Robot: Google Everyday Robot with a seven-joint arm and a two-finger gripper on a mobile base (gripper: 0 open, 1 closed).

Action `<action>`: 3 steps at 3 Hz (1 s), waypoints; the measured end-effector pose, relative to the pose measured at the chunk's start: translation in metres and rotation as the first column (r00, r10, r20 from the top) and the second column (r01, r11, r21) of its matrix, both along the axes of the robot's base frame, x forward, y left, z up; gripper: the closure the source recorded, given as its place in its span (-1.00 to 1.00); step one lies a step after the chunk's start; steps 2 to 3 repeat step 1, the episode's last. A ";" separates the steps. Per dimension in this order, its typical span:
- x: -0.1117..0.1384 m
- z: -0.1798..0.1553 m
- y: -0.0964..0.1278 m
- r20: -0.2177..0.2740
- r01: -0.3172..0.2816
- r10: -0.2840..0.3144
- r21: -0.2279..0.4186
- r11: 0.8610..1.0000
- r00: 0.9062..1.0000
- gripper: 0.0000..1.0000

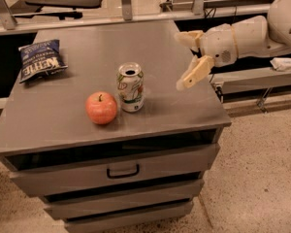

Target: Move 7up can near apple

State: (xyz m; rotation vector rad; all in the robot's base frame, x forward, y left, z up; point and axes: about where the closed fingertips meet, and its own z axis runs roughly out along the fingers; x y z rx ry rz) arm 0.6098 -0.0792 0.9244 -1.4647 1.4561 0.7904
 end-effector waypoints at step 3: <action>0.004 0.004 -0.007 0.011 0.020 -0.020 -0.001 1.000 1.000 -1.00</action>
Offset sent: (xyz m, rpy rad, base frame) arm 0.0000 0.0000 0.0000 0.0000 0.0000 0.0000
